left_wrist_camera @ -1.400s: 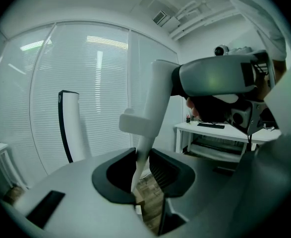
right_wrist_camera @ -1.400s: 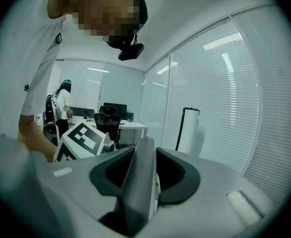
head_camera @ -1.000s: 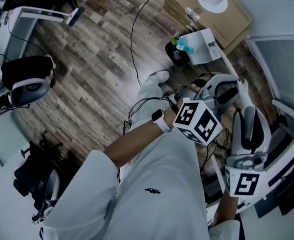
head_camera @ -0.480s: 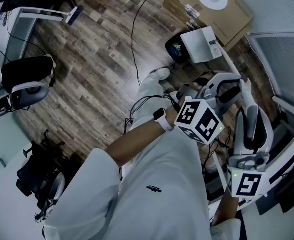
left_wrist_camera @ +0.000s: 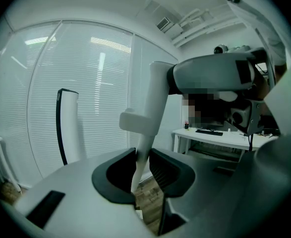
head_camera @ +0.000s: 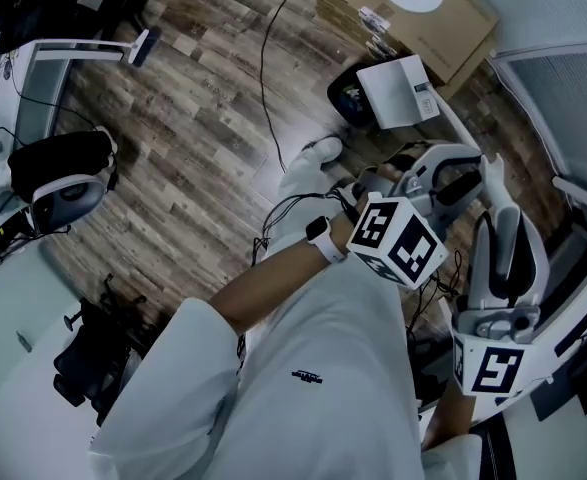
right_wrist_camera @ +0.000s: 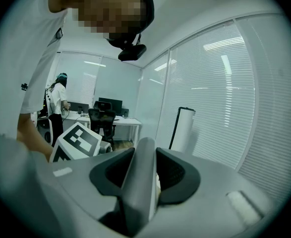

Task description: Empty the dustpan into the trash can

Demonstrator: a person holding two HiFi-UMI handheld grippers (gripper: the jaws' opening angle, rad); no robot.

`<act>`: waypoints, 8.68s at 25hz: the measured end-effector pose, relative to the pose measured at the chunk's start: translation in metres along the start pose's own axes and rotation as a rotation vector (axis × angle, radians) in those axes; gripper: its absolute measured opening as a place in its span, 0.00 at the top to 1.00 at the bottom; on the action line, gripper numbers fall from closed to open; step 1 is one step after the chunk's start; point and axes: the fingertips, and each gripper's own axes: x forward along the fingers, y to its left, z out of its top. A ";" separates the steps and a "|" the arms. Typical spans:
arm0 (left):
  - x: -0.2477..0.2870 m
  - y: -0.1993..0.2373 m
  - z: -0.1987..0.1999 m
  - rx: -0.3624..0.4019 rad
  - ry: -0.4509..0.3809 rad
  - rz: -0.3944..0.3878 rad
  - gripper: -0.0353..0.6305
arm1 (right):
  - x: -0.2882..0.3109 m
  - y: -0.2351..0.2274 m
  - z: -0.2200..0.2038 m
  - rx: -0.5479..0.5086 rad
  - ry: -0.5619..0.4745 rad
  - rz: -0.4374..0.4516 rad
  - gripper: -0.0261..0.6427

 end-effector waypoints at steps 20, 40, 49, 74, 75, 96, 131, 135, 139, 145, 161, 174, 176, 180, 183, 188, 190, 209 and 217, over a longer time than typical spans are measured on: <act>0.006 -0.020 0.000 0.048 0.059 -0.075 0.81 | -0.021 -0.057 -0.016 0.216 -0.004 -0.265 0.75; -0.037 0.046 -0.007 -0.185 0.137 0.150 0.94 | -0.083 -0.127 -0.059 0.280 0.066 -0.490 0.75; -0.035 0.053 -0.034 -0.225 0.200 0.176 0.94 | -0.098 -0.153 -0.118 0.277 0.112 -0.608 0.75; 0.037 0.019 -0.105 -0.182 0.361 -0.012 0.94 | -0.071 -0.196 -0.332 0.432 0.195 -0.888 0.75; 0.040 0.017 -0.107 -0.175 0.364 -0.023 0.94 | -0.069 -0.197 -0.339 0.436 0.196 -0.898 0.75; 0.057 -0.018 -0.146 -0.185 0.432 -0.135 0.94 | -0.072 -0.208 -0.391 0.494 0.165 -0.993 0.69; -0.015 -0.024 -0.006 -0.189 0.192 -0.128 0.94 | -0.094 -0.073 -0.159 0.472 0.034 -0.656 0.83; -0.029 -0.021 0.008 -0.205 0.168 -0.127 0.94 | -0.092 -0.068 -0.142 0.543 0.014 -0.596 0.91; -0.034 -0.031 0.018 -0.214 0.136 -0.132 0.94 | -0.105 -0.068 -0.124 0.521 -0.001 -0.593 0.93; -0.049 -0.026 0.036 -0.201 0.105 -0.122 0.94 | -0.114 -0.061 -0.096 0.487 -0.027 -0.597 0.94; -0.072 -0.014 0.061 -0.189 0.047 -0.081 0.94 | -0.136 -0.053 -0.060 0.425 -0.067 -0.603 0.94; -0.076 -0.008 0.063 -0.202 0.037 -0.066 0.94 | -0.139 -0.048 -0.058 0.404 -0.072 -0.607 0.94; -0.077 -0.008 0.063 -0.200 0.035 -0.062 0.94 | -0.137 -0.047 -0.059 0.402 -0.071 -0.599 0.94; -0.078 -0.010 0.063 -0.194 0.038 -0.061 0.94 | -0.132 -0.045 -0.059 0.399 -0.066 -0.583 0.94; -0.079 -0.007 0.063 -0.194 0.037 -0.056 0.94 | -0.127 -0.045 -0.058 0.399 -0.065 -0.572 0.94; -0.079 -0.006 0.062 -0.187 0.040 -0.051 0.94 | -0.124 -0.047 -0.060 0.407 -0.067 -0.571 0.94; -0.080 -0.005 0.062 -0.186 0.041 -0.048 0.94 | -0.122 -0.047 -0.060 0.408 -0.070 -0.570 0.94; -0.084 0.000 0.062 -0.193 0.033 -0.045 0.94 | -0.122 -0.047 -0.057 0.385 -0.046 -0.572 0.94; -0.081 -0.001 0.063 -0.188 0.027 -0.046 0.94 | -0.125 -0.053 -0.064 0.497 -0.080 -0.566 0.94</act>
